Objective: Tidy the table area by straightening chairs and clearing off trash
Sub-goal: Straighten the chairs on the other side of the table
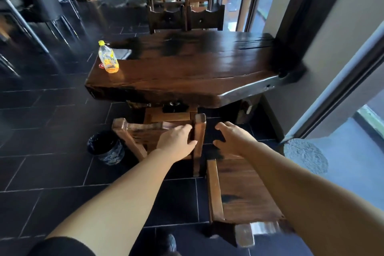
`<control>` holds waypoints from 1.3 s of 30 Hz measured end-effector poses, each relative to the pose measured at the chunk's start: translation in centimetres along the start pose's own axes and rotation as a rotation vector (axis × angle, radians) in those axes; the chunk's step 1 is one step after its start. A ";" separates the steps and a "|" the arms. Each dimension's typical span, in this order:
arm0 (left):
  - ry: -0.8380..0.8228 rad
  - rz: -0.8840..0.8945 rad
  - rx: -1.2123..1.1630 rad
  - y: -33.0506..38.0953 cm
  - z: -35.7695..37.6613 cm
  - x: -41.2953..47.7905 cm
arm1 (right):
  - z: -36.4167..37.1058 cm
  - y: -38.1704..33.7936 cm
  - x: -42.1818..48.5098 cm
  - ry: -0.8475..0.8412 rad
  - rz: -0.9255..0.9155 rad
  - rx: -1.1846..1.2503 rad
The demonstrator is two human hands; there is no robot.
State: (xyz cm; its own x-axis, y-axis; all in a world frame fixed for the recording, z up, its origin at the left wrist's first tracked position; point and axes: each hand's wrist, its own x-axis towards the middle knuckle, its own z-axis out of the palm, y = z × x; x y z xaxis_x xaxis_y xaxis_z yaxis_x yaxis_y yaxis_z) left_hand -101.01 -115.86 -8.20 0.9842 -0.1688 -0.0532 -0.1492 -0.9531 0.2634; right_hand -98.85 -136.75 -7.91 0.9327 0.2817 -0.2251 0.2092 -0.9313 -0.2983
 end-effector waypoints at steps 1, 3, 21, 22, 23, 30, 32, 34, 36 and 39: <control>0.020 -0.002 0.000 1.8 0.5 -0.4 | -0.2 1.6 -1.0 -0.006 -0.005 -0.003; 0.034 -0.026 -0.008 5.4 1.5 -0.9 | -0.7 4.8 -2.8 -0.007 -0.018 0.011; 0.015 -0.055 0.056 22.5 7.9 -6.2 | -1.2 20.9 -13.9 -0.005 0.015 0.123; -0.021 -0.054 0.046 23.1 9.5 -5.9 | -0.2 22.2 -14.4 -0.028 0.033 0.124; -0.060 -0.057 0.049 23.7 11.1 -5.9 | 1.1 23.4 -15.0 -0.056 0.045 0.131; -0.001 -0.003 0.046 23.6 17.0 -8.6 | 7.3 25.8 -18.1 -0.088 0.066 0.049; 0.024 -0.019 0.028 23.8 18.9 -9.9 | 9.6 26.6 -19.1 -0.107 0.066 -0.008; 0.037 -0.055 0.019 23.6 20.3 -11.3 | 11.1 27.2 -19.9 -0.109 0.067 -0.079; 0.004 -0.074 0.033 23.4 21.5 -12.5 | 12.3 27.7 -20.7 -0.101 0.063 -0.131; -0.029 -0.038 0.066 23.1 22.7 -13.4 | 13.3 28.1 -21.6 -0.111 0.089 -0.131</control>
State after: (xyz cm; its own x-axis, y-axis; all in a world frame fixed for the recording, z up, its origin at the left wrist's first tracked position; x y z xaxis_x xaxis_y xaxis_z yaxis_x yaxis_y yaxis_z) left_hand -119.82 -141.35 -23.26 0.9863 -0.1386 -0.0900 -0.1189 -0.9733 0.1962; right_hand -117.03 -165.94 -23.81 0.9127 0.2142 -0.3480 0.1710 -0.9737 -0.1508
